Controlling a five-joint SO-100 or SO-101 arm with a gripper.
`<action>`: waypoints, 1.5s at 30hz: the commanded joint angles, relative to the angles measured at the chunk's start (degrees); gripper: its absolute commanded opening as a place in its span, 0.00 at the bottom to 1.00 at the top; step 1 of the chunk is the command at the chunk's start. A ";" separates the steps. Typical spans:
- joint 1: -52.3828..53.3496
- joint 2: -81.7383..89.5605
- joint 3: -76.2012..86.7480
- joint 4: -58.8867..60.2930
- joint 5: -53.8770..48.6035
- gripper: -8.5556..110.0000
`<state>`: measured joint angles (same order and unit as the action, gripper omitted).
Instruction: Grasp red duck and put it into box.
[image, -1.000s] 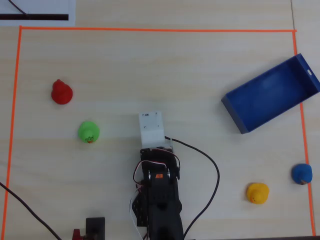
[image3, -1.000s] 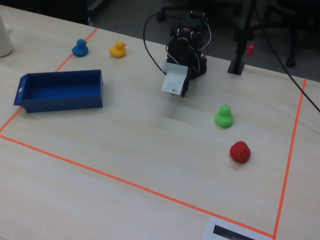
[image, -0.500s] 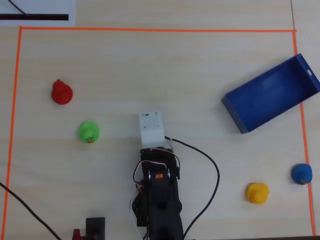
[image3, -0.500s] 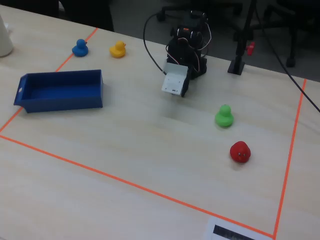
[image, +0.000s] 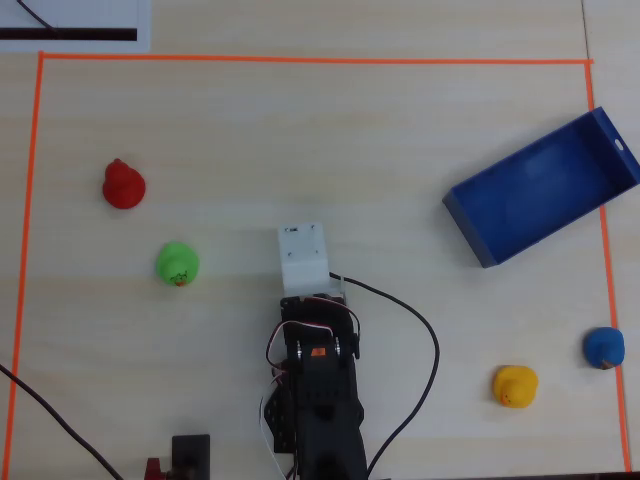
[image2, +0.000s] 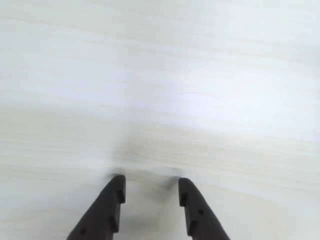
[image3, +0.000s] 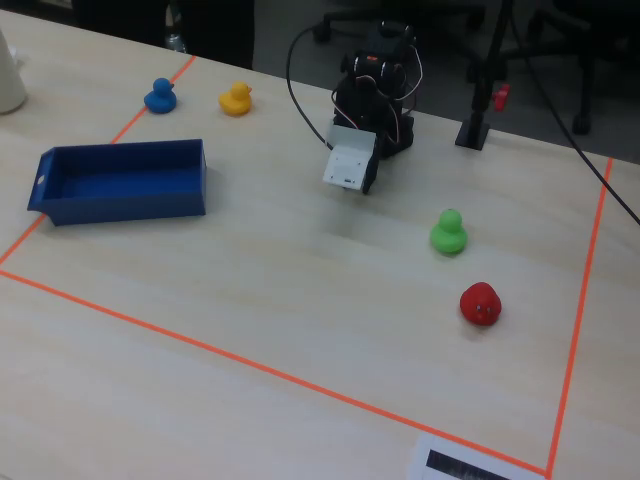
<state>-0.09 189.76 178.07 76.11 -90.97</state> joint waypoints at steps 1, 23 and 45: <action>0.18 0.00 0.18 0.97 0.26 0.18; 0.18 0.00 0.18 0.97 0.26 0.18; -22.59 -47.81 -33.13 -37.27 2.11 0.16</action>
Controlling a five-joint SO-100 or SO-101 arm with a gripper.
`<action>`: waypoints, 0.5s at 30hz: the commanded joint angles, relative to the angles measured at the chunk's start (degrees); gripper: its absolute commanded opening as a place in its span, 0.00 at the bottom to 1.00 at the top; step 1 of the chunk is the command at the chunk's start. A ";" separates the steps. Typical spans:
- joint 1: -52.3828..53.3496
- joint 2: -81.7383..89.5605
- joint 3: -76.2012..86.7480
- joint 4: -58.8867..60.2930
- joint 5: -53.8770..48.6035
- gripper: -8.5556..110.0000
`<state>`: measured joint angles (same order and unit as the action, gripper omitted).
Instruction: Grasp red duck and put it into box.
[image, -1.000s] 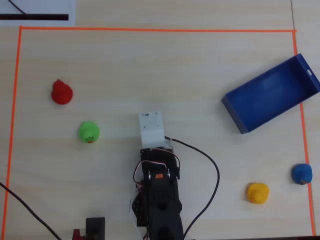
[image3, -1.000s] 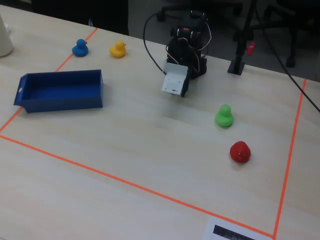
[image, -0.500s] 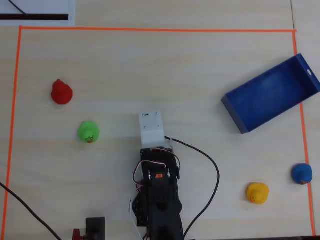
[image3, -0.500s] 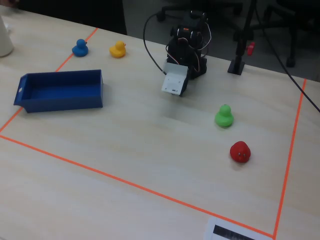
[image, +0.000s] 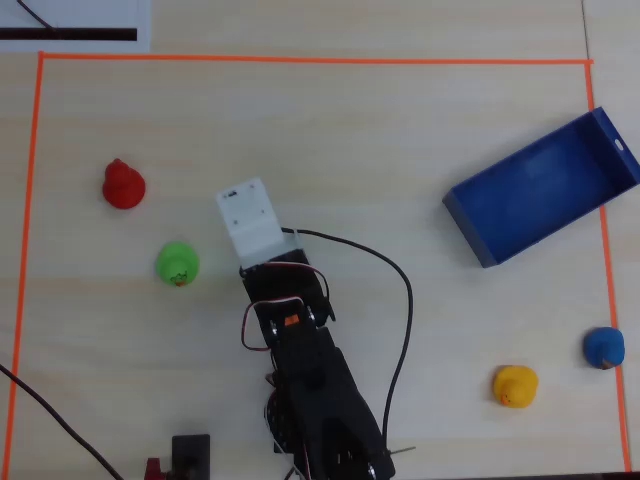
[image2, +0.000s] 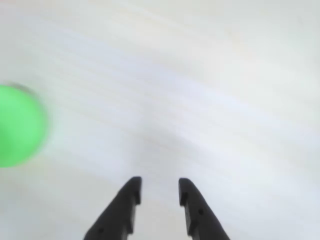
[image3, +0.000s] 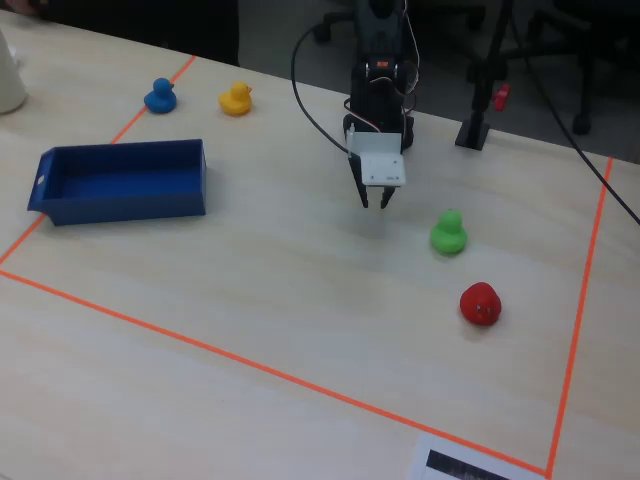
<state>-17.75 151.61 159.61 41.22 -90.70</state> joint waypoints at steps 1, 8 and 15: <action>-6.59 -12.04 -17.31 -3.25 2.64 0.16; -11.34 -24.87 -21.97 -26.46 5.62 0.18; -15.64 -35.16 -18.63 -52.91 11.25 0.19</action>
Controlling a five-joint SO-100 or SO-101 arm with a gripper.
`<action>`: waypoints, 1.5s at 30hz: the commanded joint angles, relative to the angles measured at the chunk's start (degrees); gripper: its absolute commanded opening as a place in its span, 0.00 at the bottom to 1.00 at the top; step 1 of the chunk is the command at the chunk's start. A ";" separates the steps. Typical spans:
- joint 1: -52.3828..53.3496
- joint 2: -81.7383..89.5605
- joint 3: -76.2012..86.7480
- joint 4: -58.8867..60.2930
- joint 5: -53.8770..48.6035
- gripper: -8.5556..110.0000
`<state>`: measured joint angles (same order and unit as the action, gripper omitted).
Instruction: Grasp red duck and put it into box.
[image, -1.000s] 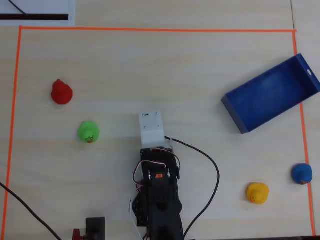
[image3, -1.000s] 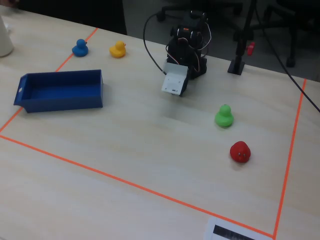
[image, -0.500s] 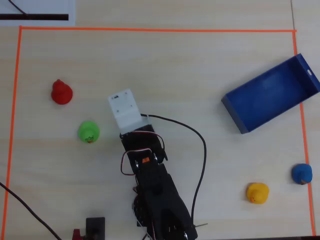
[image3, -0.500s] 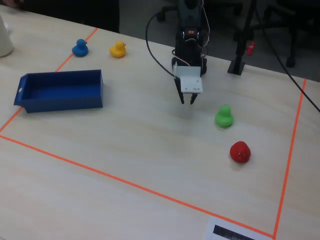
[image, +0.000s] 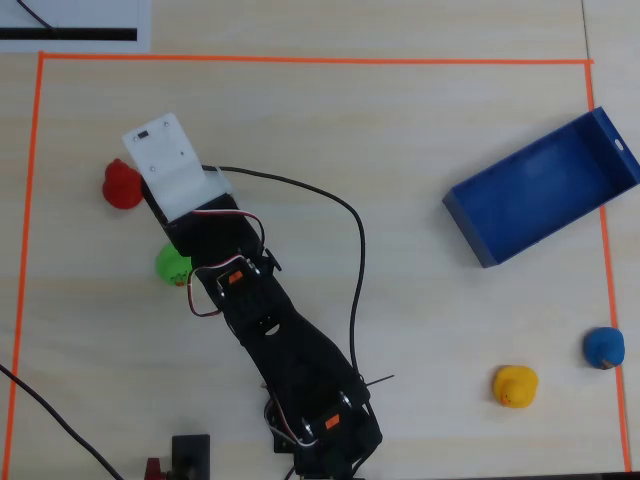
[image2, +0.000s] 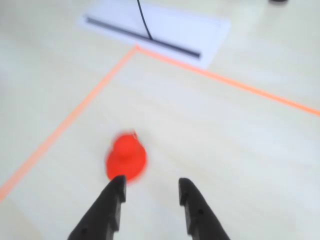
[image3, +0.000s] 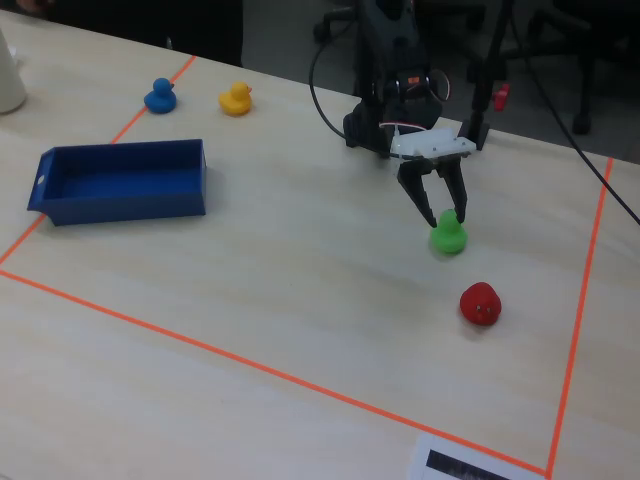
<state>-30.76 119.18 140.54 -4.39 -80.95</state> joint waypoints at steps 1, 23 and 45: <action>-3.52 -4.31 0.97 -10.11 1.93 0.19; -2.99 -35.60 -17.84 -19.60 3.69 0.26; -4.57 -47.90 -27.07 -14.59 5.98 0.26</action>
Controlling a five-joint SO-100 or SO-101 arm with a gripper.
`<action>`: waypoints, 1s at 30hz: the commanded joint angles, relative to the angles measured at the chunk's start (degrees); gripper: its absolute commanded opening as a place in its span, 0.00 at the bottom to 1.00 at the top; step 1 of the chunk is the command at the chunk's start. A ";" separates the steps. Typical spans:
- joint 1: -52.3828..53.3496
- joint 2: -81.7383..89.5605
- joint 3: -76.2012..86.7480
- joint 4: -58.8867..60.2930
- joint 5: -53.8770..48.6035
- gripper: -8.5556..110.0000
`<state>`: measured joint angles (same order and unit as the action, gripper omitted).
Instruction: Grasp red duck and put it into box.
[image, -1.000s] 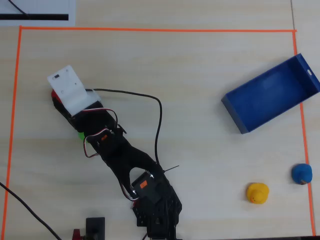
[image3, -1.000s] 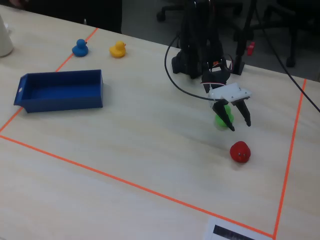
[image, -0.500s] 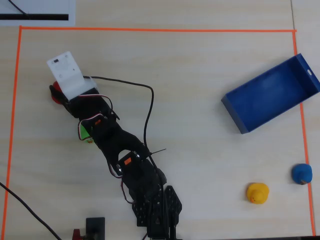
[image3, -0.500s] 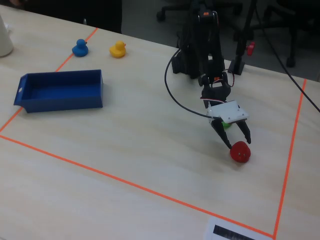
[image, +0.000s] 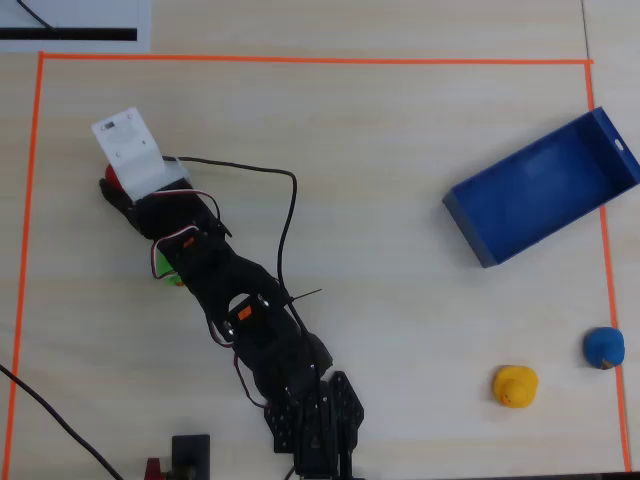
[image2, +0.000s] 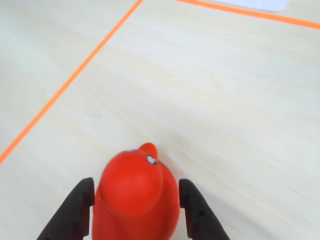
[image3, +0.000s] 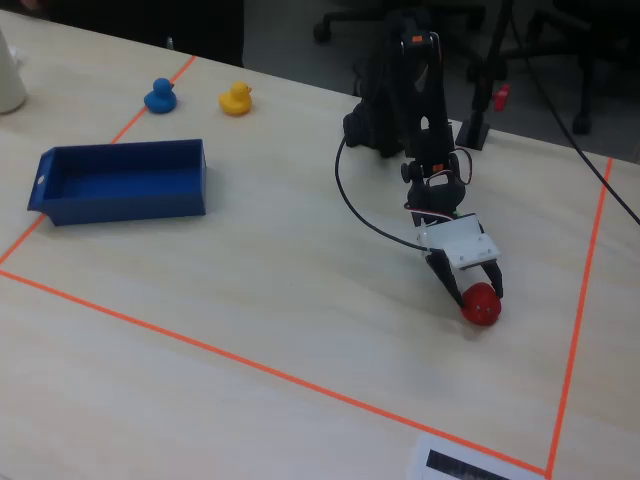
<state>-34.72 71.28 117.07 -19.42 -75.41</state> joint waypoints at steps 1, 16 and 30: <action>-0.62 -0.44 -4.13 0.44 0.53 0.26; 2.55 -3.34 -8.35 3.87 0.70 0.07; 14.77 14.50 -22.94 35.77 8.26 0.07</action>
<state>-26.98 76.03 103.89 9.14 -69.17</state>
